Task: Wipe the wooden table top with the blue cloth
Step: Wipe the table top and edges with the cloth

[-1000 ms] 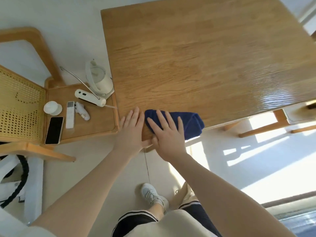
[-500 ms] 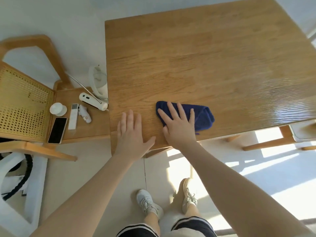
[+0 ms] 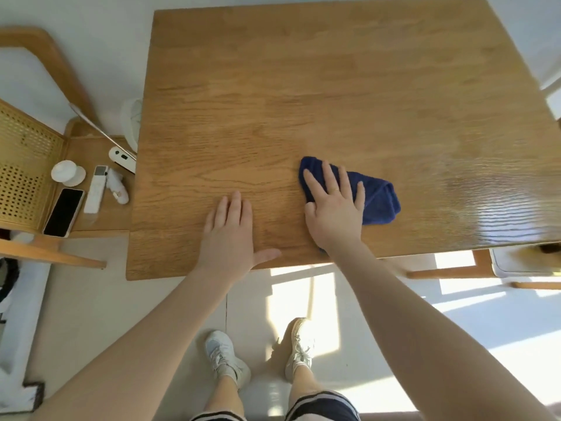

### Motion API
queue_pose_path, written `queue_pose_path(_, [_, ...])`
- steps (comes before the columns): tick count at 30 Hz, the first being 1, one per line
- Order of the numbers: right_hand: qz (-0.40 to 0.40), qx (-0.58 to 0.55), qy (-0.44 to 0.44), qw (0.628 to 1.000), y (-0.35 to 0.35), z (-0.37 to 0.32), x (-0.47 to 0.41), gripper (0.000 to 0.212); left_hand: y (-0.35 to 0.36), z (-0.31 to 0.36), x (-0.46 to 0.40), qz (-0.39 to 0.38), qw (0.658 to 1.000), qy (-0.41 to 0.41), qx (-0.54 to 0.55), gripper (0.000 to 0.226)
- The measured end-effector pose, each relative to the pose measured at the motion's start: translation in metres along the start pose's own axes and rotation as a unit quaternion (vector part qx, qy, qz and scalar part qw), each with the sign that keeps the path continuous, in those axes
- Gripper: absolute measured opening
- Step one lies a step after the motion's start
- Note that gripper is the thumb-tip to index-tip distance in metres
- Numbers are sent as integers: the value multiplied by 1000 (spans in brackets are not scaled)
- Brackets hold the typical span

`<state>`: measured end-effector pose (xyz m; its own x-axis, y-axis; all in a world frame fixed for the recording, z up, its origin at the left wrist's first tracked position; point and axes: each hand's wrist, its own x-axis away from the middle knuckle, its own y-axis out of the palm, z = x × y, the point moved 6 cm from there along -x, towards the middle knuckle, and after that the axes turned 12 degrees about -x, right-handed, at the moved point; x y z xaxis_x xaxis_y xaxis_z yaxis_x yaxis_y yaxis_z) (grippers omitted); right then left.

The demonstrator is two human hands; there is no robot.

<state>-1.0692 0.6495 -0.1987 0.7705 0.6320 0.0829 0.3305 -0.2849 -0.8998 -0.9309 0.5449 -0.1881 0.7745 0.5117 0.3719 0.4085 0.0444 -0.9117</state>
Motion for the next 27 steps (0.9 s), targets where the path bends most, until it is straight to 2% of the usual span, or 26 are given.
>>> queue_pose_path(5, [-94,51,-189,976,22,-30,58,59,-4,0,3,-6,1000,-10,-1,116])
queue_pose_path(8, [-126,66,-283,949,14,-14,53,56,-6,3,1,-12,1000,-14,-7,117])
queue_pose_path(10, [-119,57,-256,958,1,13,45,57,-7,5,1,-18,1000,-18,-13,117])
queue_pose_path(13, [-42,30,-106,993,-19,48,36,61,-5,4,0,-28,999,-21,-15,120])
queue_pose_path(16, [1,37,-59,998,-18,49,41,60,-5,4,2,-34,999,-23,0,120])
queue_pose_path(19, [-3,35,-69,997,-5,22,55,59,-7,7,3,-30,999,-19,20,119])
queue_pose_path(23, [-68,25,-162,984,30,-46,79,58,-9,-4,4,-26,999,28,23,117])
queue_pose_path(25, [-83,30,-179,980,44,-71,82,59,-10,-21,8,-24,998,65,9,110])
queue_pose_path(27, [-90,37,-183,978,55,-87,85,61,-5,-49,13,-36,997,60,37,101])
